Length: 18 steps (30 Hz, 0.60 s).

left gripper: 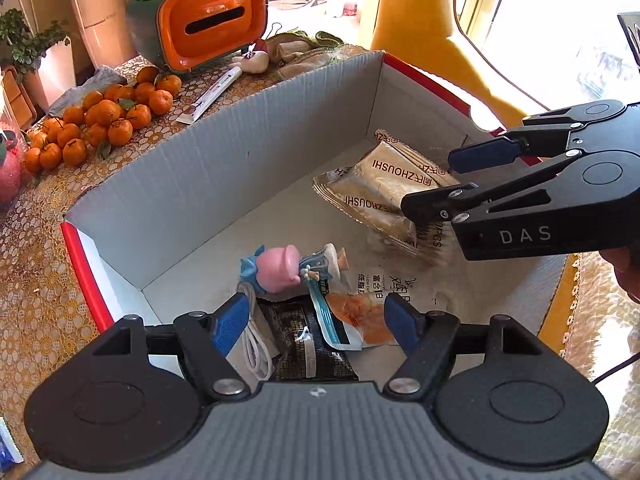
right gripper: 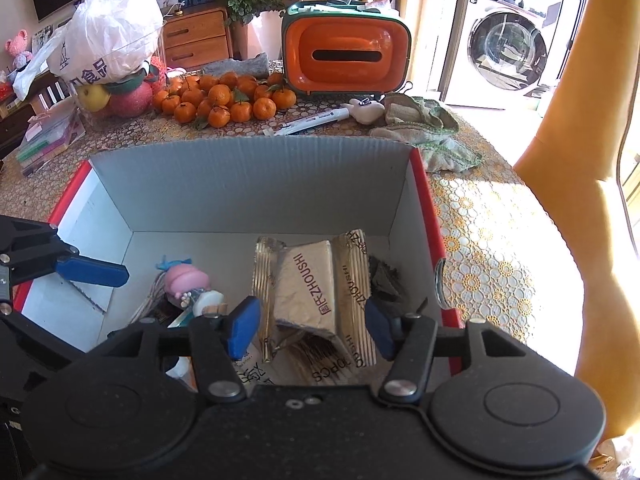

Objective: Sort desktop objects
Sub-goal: 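Open the left tool to drop the figurine while the right tool releases the silver bag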

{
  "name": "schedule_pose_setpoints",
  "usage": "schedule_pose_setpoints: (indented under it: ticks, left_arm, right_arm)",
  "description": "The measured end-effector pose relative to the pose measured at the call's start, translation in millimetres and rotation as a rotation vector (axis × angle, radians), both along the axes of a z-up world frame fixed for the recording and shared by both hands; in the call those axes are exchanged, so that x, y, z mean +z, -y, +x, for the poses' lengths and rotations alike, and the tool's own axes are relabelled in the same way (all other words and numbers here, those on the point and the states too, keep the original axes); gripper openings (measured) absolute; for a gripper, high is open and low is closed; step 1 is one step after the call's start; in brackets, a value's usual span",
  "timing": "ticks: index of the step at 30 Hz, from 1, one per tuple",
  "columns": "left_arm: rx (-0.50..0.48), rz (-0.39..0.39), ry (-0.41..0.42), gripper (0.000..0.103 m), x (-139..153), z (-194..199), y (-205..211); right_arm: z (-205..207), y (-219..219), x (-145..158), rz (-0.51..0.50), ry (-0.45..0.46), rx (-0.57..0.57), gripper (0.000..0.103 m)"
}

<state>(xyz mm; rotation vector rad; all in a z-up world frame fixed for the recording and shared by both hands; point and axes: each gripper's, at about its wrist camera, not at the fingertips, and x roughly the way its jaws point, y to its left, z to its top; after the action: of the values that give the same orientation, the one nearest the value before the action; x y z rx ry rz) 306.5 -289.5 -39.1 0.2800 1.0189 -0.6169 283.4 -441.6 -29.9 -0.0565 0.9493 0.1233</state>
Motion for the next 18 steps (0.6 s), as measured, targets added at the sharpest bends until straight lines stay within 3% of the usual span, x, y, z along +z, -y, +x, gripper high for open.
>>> schedule_pose_setpoints:
  ticks: [18]
  left_arm:
    - [0.007, -0.041, 0.075, 0.074, 51.3, -52.3, -22.2]
  right_arm:
    - [-45.9, -15.8, 45.9, -0.005, 0.071, 0.019, 0.062]
